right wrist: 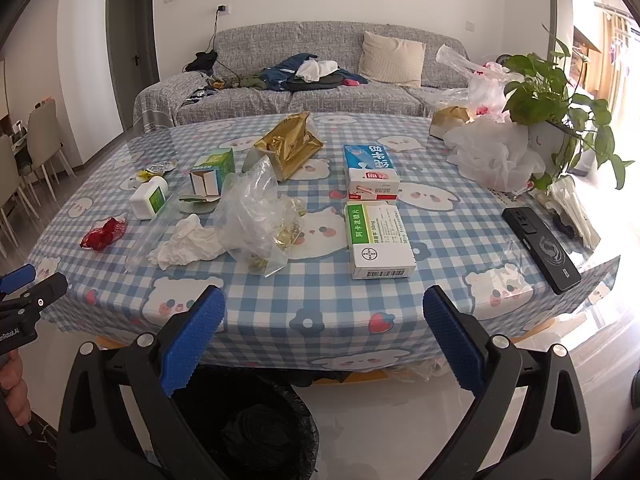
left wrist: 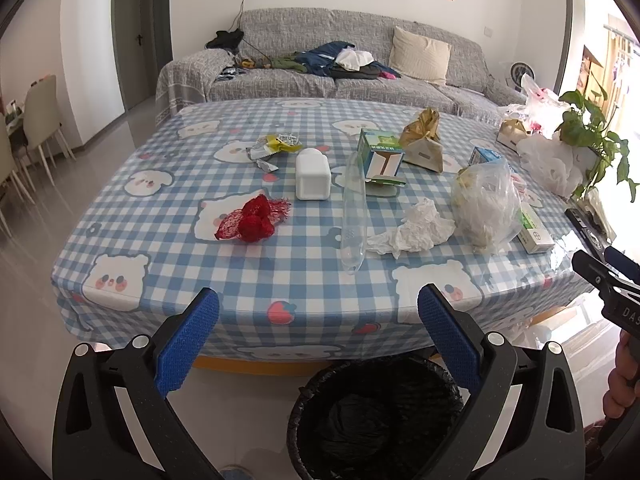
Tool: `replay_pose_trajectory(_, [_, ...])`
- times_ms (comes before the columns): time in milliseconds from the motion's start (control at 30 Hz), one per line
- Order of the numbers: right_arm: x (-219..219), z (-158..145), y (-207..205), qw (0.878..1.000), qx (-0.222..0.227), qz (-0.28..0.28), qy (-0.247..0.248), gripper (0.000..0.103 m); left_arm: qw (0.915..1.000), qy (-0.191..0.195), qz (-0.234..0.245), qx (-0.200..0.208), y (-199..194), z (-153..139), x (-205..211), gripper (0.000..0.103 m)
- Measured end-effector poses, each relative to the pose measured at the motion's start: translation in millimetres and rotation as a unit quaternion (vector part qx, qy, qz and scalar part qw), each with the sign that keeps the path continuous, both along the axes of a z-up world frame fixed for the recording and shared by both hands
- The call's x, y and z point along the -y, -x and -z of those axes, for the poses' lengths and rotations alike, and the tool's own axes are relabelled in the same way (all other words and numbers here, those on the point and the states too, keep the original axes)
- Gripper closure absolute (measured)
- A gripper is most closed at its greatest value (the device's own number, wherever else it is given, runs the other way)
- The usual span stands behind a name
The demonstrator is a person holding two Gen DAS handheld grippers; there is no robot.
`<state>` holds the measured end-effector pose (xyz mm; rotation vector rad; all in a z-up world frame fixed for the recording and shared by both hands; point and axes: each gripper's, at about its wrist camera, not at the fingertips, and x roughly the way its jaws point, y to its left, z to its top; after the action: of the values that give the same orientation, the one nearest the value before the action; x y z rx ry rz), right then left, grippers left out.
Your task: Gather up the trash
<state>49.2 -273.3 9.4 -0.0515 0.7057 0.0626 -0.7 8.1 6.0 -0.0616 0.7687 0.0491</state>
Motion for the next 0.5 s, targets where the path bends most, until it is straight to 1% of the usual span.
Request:
replay_pose_trajectory(167, [0.3, -1.0, 0.6, 1.000, 0.001, -0.001, -0.001, 0.007, 1.0000, 0.006, -0.005, -0.001, 0.3, 0.7, -1.4, 0.006])
replay_pose_trajectory(500, [-2.1, -1.9, 1.3, 1.000, 0.005, -0.006, -0.001, 0.007, 1.0000, 0.005, -0.005, -0.002, -0.2, 1.9, -2.3, 0.006])
